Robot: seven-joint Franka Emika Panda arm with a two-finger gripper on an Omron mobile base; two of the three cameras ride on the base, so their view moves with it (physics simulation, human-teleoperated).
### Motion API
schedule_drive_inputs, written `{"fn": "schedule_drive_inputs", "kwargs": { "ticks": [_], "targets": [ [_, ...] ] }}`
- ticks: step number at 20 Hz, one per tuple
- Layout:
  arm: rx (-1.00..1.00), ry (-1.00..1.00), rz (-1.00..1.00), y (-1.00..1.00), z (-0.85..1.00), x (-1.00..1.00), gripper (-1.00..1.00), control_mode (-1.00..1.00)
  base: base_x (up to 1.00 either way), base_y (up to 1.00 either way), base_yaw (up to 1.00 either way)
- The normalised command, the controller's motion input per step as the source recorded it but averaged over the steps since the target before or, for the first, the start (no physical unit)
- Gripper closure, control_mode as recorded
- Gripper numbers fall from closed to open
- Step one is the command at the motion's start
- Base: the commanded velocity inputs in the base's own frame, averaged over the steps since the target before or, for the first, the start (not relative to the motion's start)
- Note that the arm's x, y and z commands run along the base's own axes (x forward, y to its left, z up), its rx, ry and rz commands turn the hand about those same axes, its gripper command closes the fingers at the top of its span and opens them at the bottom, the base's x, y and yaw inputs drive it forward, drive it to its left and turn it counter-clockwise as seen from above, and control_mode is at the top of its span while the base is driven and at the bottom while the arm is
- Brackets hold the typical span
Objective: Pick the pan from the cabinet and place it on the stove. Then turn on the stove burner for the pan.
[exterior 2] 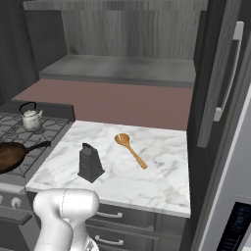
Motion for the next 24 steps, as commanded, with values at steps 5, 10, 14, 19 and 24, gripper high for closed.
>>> {"fn": "schedule_drive_inputs", "kwargs": {
  "ticks": [5,10,14,19,24],
  "targets": [
    [0.0,0.02,0.0,-0.08,-0.17,0.21,-1.0,-1.0,0.0,0.0,0.0],
    [0.01,0.0,0.03,-0.2,-0.3,0.21,-1.0,-1.0,0.0,0.0,0.0],
    [0.0,0.0,0.06,-0.19,-0.41,0.17,-1.0,-1.0,0.0,0.0,0.0],
    [0.0,-0.02,0.06,-0.04,-0.31,0.07,-1.0,-1.0,0.0,0.0,0.0],
    [0.0,-0.01,0.04,0.0,-0.2,0.02,-1.0,-1.0,0.0,0.0,0.0]
  ]
}}
